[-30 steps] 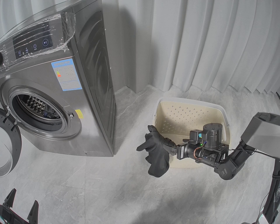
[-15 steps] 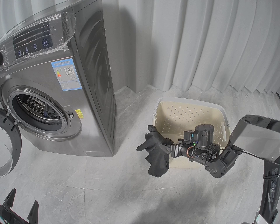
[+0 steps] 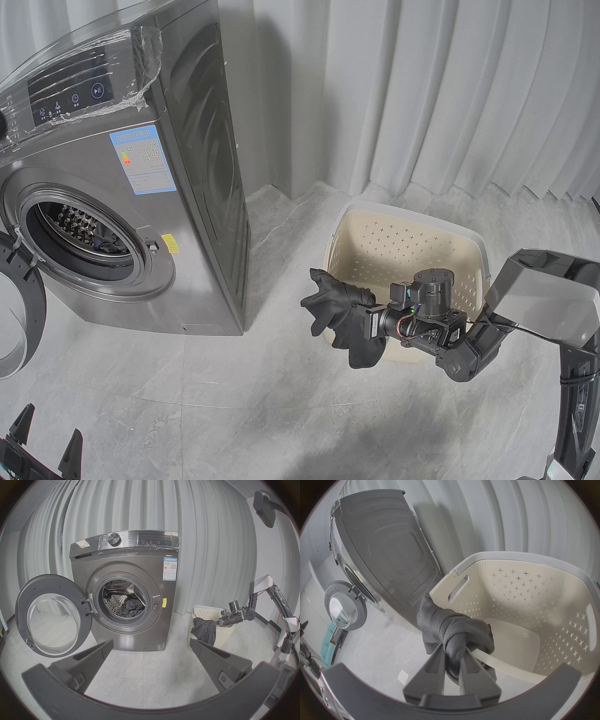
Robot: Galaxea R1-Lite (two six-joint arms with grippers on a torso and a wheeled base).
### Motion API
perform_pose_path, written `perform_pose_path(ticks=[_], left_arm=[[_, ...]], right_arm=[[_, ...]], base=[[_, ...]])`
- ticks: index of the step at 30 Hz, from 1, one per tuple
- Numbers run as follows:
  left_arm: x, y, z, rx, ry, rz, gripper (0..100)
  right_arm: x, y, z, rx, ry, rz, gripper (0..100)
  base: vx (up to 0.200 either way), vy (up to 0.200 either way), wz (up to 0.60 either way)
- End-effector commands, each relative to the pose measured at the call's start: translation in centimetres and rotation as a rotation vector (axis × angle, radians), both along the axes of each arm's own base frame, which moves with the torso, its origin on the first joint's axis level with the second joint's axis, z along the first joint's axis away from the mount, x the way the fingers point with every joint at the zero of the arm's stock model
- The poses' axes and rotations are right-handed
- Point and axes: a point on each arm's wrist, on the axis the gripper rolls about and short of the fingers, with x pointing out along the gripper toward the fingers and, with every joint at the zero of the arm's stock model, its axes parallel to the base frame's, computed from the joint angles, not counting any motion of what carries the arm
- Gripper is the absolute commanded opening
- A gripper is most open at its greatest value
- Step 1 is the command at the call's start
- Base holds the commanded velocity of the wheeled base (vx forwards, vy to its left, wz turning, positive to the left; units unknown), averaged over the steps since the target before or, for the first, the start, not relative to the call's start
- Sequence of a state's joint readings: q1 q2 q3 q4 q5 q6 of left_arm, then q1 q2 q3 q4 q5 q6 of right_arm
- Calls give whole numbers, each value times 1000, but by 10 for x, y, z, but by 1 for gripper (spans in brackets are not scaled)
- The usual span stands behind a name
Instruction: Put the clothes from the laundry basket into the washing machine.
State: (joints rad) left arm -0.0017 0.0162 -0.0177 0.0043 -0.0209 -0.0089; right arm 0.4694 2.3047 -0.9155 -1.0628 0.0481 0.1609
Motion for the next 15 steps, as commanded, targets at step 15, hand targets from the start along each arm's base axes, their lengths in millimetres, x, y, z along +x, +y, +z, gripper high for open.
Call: perform_pose_path(ticks=[15], left_arm=[[0,0,-5,0,6,0,100]], right_arm=[[-54,-13,44,47,-95,37,0]], base=[[0,0,0]])
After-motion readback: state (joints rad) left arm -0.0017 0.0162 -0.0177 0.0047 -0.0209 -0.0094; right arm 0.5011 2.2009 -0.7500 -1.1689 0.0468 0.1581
